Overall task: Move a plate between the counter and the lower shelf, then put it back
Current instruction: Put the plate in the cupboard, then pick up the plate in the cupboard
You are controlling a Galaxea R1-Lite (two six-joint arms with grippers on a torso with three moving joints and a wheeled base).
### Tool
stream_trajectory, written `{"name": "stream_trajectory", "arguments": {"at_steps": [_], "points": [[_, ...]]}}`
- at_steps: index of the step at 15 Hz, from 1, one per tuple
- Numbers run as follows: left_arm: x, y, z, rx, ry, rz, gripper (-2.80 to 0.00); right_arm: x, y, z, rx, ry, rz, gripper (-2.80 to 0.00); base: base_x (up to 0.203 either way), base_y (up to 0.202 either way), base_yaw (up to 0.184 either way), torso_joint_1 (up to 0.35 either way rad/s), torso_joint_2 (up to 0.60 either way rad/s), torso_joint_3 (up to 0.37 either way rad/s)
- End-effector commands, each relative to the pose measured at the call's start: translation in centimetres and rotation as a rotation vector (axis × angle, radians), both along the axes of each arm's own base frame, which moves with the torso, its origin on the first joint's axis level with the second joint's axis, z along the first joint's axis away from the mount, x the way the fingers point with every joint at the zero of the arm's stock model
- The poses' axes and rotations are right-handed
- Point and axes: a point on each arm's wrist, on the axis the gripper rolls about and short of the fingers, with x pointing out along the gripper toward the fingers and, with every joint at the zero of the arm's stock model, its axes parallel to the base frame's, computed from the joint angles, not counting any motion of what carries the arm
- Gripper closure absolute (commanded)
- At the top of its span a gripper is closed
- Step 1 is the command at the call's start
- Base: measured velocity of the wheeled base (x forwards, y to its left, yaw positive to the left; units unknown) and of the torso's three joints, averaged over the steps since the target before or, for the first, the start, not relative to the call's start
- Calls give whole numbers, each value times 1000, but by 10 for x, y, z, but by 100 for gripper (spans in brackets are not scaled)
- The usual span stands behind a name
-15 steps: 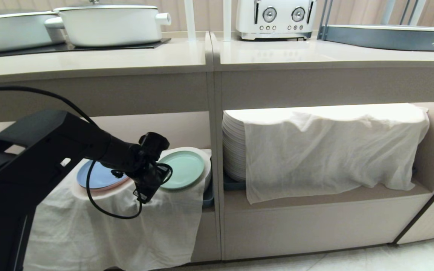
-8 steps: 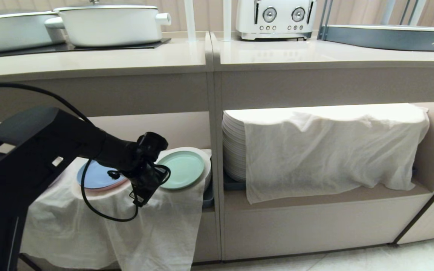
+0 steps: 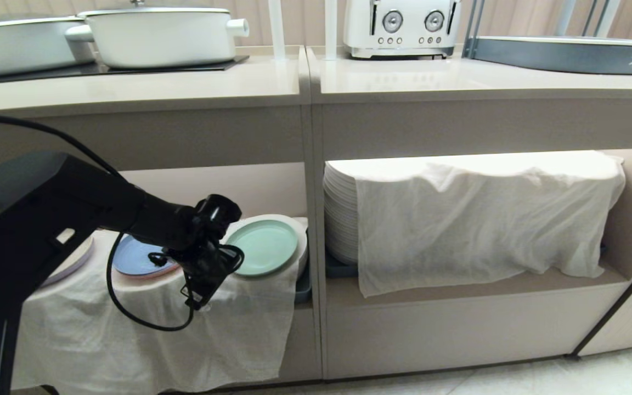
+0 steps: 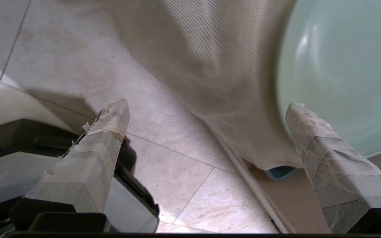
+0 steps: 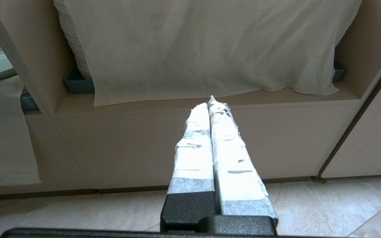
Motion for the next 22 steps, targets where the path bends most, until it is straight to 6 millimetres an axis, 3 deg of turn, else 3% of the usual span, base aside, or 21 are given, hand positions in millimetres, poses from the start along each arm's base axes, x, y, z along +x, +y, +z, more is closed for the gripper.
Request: {"name": "stream_trajectory", "arguments": {"at_steps": [1,2,12,22], "points": [[-11,1,3,2,14,3,-97,0,0,0,0,0,0,0,0,0,0,0,0,0],[-16,2,4,6,16,1,0,0,0,0,0,0,1,0,0,0,0,0,0,0],[-52,12,24,3,20,2,0,0,0,0,0,0,0,0,0,0,0,0,0,0],[-143,38,24,10,128,-14,0,0,0,0,0,0,0,0,0,0,0,0,0,0]]}}
